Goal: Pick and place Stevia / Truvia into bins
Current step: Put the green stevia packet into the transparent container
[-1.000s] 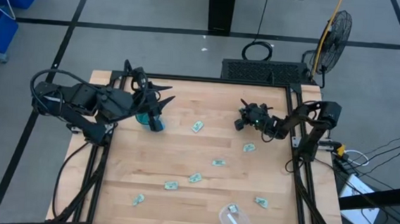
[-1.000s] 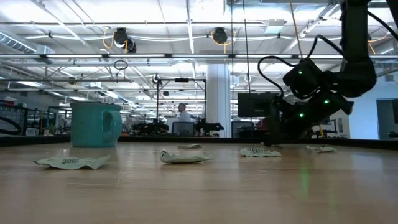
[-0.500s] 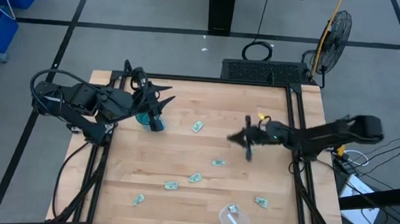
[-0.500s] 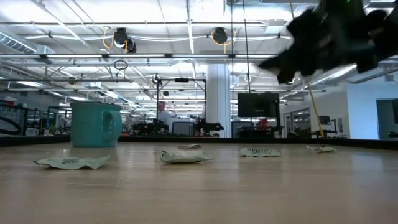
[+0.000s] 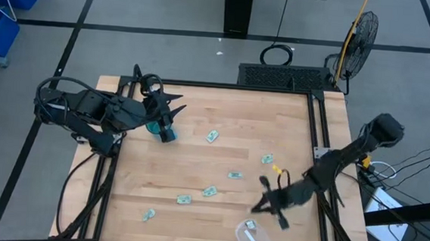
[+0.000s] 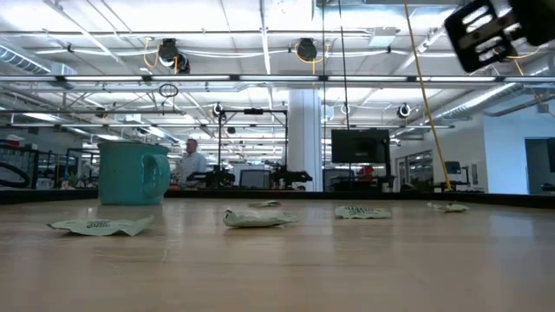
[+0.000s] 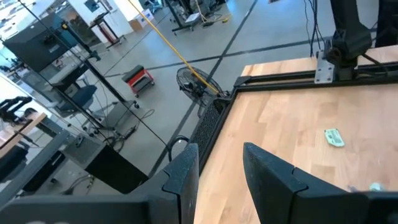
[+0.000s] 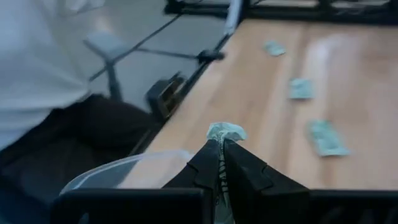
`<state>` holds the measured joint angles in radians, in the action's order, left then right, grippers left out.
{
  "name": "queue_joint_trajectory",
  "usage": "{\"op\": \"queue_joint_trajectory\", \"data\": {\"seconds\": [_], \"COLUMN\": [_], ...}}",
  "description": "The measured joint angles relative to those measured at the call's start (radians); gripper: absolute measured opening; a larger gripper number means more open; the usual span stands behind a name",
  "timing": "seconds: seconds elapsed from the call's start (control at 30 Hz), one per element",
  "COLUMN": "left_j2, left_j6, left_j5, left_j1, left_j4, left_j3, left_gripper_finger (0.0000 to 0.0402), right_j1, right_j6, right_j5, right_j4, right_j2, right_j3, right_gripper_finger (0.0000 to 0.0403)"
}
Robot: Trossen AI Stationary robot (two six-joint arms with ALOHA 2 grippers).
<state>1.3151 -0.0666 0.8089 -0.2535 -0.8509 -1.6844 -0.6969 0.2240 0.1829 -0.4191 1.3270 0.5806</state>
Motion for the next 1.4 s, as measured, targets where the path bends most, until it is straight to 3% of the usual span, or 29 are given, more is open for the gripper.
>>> {"op": "queue_joint_trajectory", "data": {"seconds": [0.23,0.43,0.73,0.93,1.13,1.27,1.4], "left_j2": [0.0,0.0,0.0,0.0,0.0,0.0,0.0], "left_j6": [0.001,0.001,0.038,0.049,0.046,0.046,0.045], "left_j5": [0.0,0.001,0.0,-0.008,-0.025,-0.031,-0.03], "left_j1": [0.0,0.0,0.0,0.0,0.0,0.0,0.0], "left_j4": [0.001,0.02,0.04,0.04,0.034,0.032,0.032], "left_j3": [0.0,0.0,0.0,0.0,0.0,0.0,0.0], "left_gripper_finger": [0.0134,0.0134,0.0134,0.0134,0.0134,0.0134,0.0134], "right_j1": [-0.094,-0.117,-0.117,-0.118,-0.145,-0.161,-0.179], "right_j6": [0.026,0.077,0.053,0.004,0.222,0.458,0.605], "right_j5": [-0.001,-0.001,-0.001,0.04,0.187,0.179,0.118], "right_j4": [0.0,-0.009,-0.004,0.102,0.465,0.672,0.735], "right_j2": [0.205,0.27,0.279,0.158,0.03,0.019,0.031], "right_j3": [0.072,0.109,0.114,0.114,0.115,0.114,0.114], "right_gripper_finger": [0.0018,0.0032,0.0109,0.0128,0.0124,0.0124,0.0124]}}
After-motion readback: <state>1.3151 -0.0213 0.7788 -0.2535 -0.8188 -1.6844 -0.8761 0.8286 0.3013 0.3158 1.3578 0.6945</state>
